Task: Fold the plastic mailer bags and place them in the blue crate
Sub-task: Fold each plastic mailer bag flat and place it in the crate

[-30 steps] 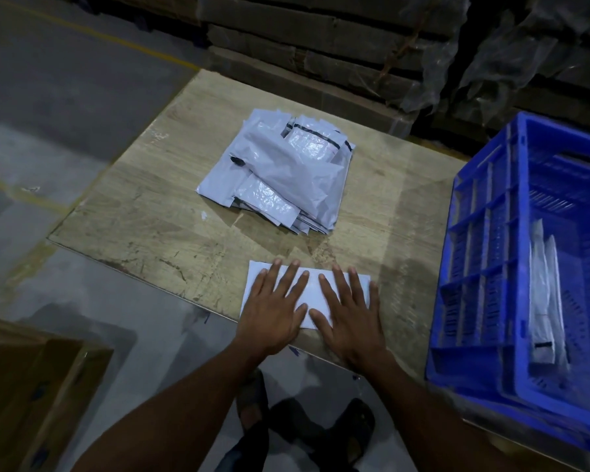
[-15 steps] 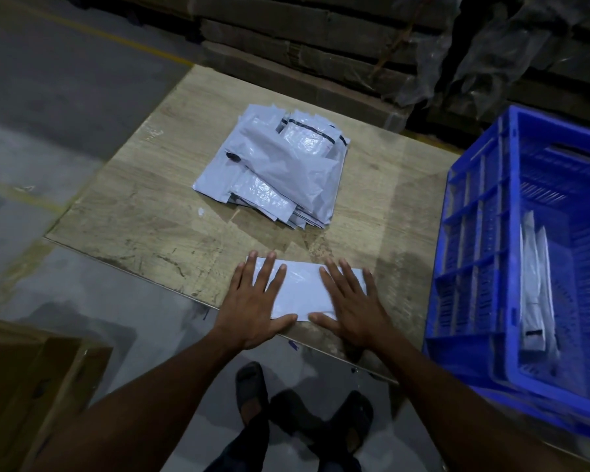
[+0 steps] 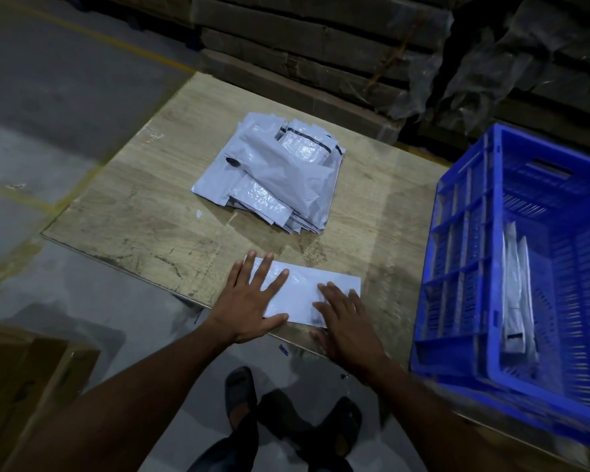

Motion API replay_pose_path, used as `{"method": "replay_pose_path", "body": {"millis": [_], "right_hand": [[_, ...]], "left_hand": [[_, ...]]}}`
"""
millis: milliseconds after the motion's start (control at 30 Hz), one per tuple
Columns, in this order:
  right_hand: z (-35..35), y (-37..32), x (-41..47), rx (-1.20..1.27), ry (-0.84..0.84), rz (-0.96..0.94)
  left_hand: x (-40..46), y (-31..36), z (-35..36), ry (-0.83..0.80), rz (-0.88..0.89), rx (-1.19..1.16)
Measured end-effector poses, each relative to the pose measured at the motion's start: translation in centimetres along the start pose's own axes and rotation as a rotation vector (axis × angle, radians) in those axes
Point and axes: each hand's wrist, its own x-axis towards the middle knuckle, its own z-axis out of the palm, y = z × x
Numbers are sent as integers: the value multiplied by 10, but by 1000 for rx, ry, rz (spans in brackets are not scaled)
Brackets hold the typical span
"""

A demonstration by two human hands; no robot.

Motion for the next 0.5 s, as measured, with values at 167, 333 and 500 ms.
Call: {"method": "replay_pose_path", "body": {"millis": [167, 333, 500], "right_hand": [[2, -6, 8, -52, 59, -18], [-2, -13, 15, 60, 90, 11], [4, -12, 17, 4, -166, 67]], "left_hand": [[0, -4, -5, -3, 45, -15], [-11, -2, -1, 18, 88, 10], [-13, 0, -1, 4, 81, 7]]}}
